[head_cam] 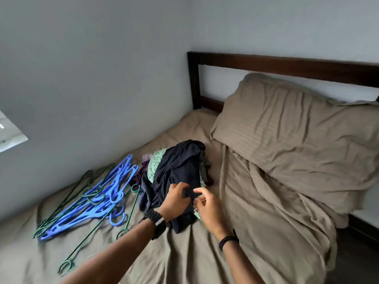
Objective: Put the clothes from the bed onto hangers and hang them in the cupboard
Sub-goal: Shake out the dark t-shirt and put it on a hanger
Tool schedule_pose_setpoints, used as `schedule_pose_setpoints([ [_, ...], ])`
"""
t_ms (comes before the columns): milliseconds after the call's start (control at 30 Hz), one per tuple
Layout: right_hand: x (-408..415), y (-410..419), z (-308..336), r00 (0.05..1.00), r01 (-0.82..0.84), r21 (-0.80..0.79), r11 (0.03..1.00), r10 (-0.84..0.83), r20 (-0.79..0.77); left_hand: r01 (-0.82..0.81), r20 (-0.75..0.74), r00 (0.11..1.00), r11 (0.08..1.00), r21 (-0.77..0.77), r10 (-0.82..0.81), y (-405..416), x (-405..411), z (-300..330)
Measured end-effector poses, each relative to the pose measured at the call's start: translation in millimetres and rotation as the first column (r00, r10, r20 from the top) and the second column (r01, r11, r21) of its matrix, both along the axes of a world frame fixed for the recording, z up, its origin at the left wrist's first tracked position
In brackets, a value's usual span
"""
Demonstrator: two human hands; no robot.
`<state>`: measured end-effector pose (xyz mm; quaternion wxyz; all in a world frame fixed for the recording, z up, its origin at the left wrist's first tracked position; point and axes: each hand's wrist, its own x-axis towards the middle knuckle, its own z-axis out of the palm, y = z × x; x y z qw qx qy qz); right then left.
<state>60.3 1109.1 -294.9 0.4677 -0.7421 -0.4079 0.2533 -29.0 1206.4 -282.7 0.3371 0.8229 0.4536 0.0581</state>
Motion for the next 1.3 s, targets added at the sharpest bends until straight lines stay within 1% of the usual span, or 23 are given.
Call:
schedule_pose_setpoints([
  [67, -9, 21, -50, 0.999, 0.03, 0.038, 0.999, -0.029, -0.022, 0.016, -0.063, 0.998, 0.999, 0.042, -0.014, 27, -1, -36],
  [167, -23, 47, -111, 0.998, 0.053, 0.042, 0.998, -0.054, 0.04, 0.029, -0.126, 0.992, 0.998, 0.063, -0.02, 59, -6, -78],
  [233, -32, 63, -135, 0.995, 0.078, -0.004, 0.997, -0.078, 0.066, 0.125, -0.145, 0.982, 0.991, 0.043, -0.118, 75, -9, -101],
  [300, -38, 74, -147, 0.992, 0.102, -0.053, 0.993, -0.097, 0.083, 0.21, -0.109, 0.973, 0.976, 0.065, -0.202, 81, -11, -120],
  [367, -40, 84, -153, 0.977, 0.162, -0.087, 0.983, -0.147, 0.158, 0.25, -0.047, 0.968, 0.958, 0.137, -0.246, 85, -18, -133],
  [433, -42, 87, -150, 0.95, 0.264, -0.07, 0.962, -0.247, 0.19, 0.265, 0.051, 0.959, 0.949, 0.172, -0.277, 88, -28, -138],
  [500, -50, 86, -137, 0.925, 0.353, -0.034, 0.935, -0.343, 0.163, 0.267, 0.174, 0.939, 0.948, 0.171, -0.296, 95, -44, -133],
  [567, -58, 80, -117, 0.903, 0.411, 0.002, 0.912, -0.407, 0.141, 0.266, 0.287, 0.911, 0.953, 0.144, -0.297, 104, -60, -123],
  [633, -63, 74, -97, 0.901, 0.418, -0.033, 0.908, -0.41, 0.145, 0.279, 0.36, 0.887, 0.957, 0.078, -0.288, 112, -74, -113],
  [700, -66, 67, -81, 0.926, 0.365, -0.09, 0.927, -0.351, 0.139, 0.312, 0.432, 0.863, 0.949, -0.043, -0.264, 121, -86, -111],
  [800, -73, 55, -65, 0.957, 0.282, -0.159, 0.946, -0.265, 0.119, 0.35, 0.565, 0.813, 0.892, -0.285, -0.139, 122, -99, -117],
  [833, -77, 52, -59, 0.956, 0.285, -0.178, 0.942, -0.266, 0.122, 0.333, 0.585, 0.805, 0.892, -0.305, -0.1, 121, -102, -119],
  [867, -81, 48, -55, 0.954, 0.298, -0.197, 0.934, -0.283, 0.104, 0.291, 0.586, 0.806, 0.921, -0.26, -0.09, 120, -104, -120],
  [933, -88, 39, -48, 0.952, 0.291, -0.257, 0.922, -0.305, -0.013, 0.171, 0.57, 0.818, 0.979, -0.116, -0.075, 121, -101, -121],
  [1000, -95, 27, -40, 0.966, 0.179, -0.4, 0.899, -0.238, -0.1, 0.097, 0.583, 0.812, 0.993, -0.073, -0.036, 125, -98, -118],
  [1033, -99, 19, -36, 0.977, 0.098, -0.51, 0.854, -0.18, -0.115, 0.08, 0.584, 0.812, 0.993, -0.088, -0.013, 127, -96, -116],
  [1100, -100, 0, -32, 0.985, -0.033, -0.707, 0.706, -0.098, -0.143, 0.105, 0.557, 0.83, 0.987, -0.118, -0.021, 130, -90, -115],
  [1133, -99, -10, -31, 0.984, -0.062, -0.761, 0.645, -0.089, -0.156, 0.151, 0.509, 0.858, 0.981, -0.121, -0.069, 128, -86, -116],
  [1167, -98, -18, -31, 0.982, -0.065, -0.788, 0.612, -0.1, -0.159, 0.219, 0.434, 0.888, 0.971, -0.1, -0.155, 124, -83, -119],
  [1200, -95, -24, -33, 0.98, -0.05, -0.795, 0.604, -0.124, -0.156, 0.291, 0.338, 0.906, 0.955, -0.056, -0.256, 118, -81, -121],
  [1233, -92, -28, -33, 0.98, -0.032, -0.798, 0.602, -0.137, -0.143, 0.333, 0.262, 0.912, 0.943, -0.021, -0.316, 111, -79, -124],
  [1267, -89, -29, -35, 0.983, -0.016, -0.8, 0.6, -0.138, -0.123, 0.341, 0.225, 0.917, 0.94, -0.015, -0.329, 105, -79, -127],
  [1300, -86, -30, -37, 0.987, 0.003, -0.799, 0.602, -0.13, -0.094, 0.331, 0.223, 0.922, 0.943, -0.035, -0.316, 99, -77, -129],
])
